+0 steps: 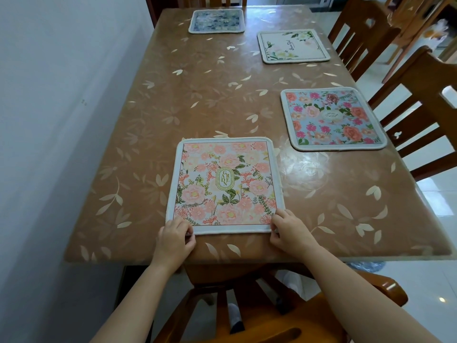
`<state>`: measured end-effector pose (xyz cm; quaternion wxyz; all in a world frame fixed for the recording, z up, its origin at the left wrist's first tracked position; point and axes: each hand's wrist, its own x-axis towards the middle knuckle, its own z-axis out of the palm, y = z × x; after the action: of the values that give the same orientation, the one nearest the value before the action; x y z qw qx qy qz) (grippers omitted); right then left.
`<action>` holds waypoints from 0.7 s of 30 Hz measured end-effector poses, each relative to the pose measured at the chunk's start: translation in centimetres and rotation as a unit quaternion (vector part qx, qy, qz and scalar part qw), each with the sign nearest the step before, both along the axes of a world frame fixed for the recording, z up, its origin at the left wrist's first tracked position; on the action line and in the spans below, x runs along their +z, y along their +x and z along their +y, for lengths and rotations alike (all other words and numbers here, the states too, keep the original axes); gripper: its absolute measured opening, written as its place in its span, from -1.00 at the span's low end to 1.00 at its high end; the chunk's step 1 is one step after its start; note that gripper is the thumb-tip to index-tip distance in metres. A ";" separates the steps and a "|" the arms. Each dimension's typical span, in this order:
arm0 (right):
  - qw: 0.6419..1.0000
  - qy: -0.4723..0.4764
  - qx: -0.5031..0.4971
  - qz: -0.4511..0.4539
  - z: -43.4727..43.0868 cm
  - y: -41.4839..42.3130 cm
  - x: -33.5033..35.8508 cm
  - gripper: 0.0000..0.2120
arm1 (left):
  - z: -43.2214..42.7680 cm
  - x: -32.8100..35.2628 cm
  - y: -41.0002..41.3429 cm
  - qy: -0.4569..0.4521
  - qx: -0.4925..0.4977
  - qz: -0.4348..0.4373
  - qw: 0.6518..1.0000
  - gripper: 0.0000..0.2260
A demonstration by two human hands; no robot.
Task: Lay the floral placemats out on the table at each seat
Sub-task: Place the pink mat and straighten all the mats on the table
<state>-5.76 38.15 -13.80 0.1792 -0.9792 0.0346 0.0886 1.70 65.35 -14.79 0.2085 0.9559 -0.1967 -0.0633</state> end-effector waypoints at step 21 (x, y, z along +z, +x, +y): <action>1.000 0.014 -0.007 0.002 0.6 -0.3 -0.2 -0.90 | 0.5 0.0 -0.1 0.008 -0.008 -0.007 1.000 -0.86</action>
<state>-6.06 38.78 -13.95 0.1932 -0.9762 0.0408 0.0893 1.62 65.86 -14.81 0.1992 0.9563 -0.2058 -0.0595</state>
